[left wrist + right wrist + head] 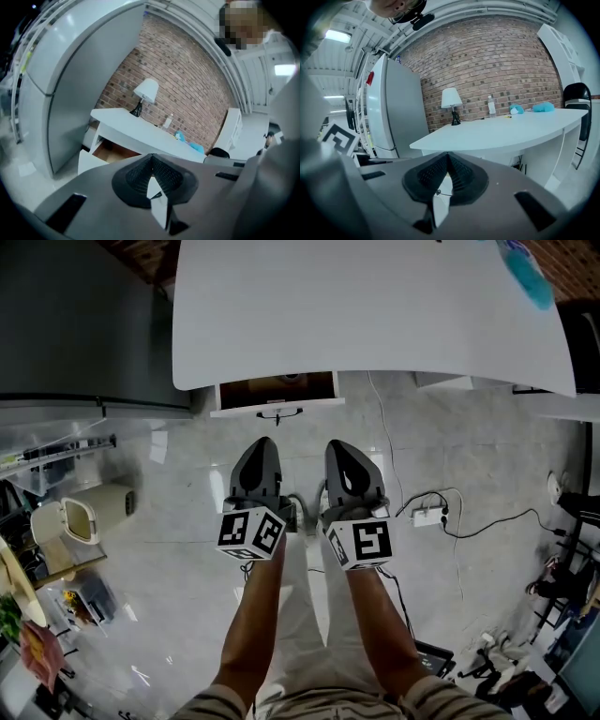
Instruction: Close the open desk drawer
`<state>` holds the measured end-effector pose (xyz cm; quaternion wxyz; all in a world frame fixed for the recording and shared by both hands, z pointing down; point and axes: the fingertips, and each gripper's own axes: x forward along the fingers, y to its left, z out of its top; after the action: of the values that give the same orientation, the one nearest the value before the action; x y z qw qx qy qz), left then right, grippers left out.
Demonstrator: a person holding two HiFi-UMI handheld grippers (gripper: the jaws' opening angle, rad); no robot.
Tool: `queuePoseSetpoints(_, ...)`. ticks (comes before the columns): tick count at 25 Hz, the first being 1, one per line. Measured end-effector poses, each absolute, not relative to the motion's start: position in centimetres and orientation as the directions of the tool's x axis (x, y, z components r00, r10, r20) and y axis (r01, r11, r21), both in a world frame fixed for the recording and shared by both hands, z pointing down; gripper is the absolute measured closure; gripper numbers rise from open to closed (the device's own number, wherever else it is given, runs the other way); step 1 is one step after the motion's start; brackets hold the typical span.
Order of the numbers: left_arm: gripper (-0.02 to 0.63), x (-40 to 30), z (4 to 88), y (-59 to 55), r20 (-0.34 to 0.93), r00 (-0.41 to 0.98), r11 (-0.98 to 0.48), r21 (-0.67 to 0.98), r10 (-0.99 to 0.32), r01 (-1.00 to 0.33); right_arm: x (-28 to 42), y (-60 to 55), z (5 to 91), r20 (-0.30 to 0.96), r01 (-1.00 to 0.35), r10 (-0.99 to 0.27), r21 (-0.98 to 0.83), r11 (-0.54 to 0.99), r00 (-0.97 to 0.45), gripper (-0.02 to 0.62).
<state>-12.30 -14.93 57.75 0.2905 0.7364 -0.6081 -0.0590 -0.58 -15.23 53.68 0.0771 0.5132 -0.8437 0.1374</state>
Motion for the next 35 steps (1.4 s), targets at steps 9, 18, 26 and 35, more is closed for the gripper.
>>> queuePoseSetpoints(9,0.6,-14.1,64.1,-15.8,0.157,0.231,0.04,0.895,-0.96,-0.445,-0.3,-15.4,55.2,0.281,-0.875,-0.829,-0.163,0.456,-0.484,0.583)
queuePoseSetpoints(18,0.6,-13.8,69.1,-16.3,0.086,0.165,0.072,0.993,-0.982,-0.089,-0.1,-15.6,56.4,0.288,-0.874,-0.825,-0.177,0.453,-0.486,0.583)
queuePoseSetpoints(26,0.598,-13.1,72.9,-16.8,0.081,0.15,0.083,0.997,-0.985,0.006,0.1,-15.9,56.4,0.285,-0.878,-0.831,-0.185,0.441,-0.477,0.583)
queuePoseSetpoints(35,0.545,-13.8,76.4,-17.1,0.088,0.1,0.094,0.994,-0.991,0.059,0.6,-15.7,57.4,0.296,-0.883,-0.833,-0.194,0.427,-0.468,0.583)
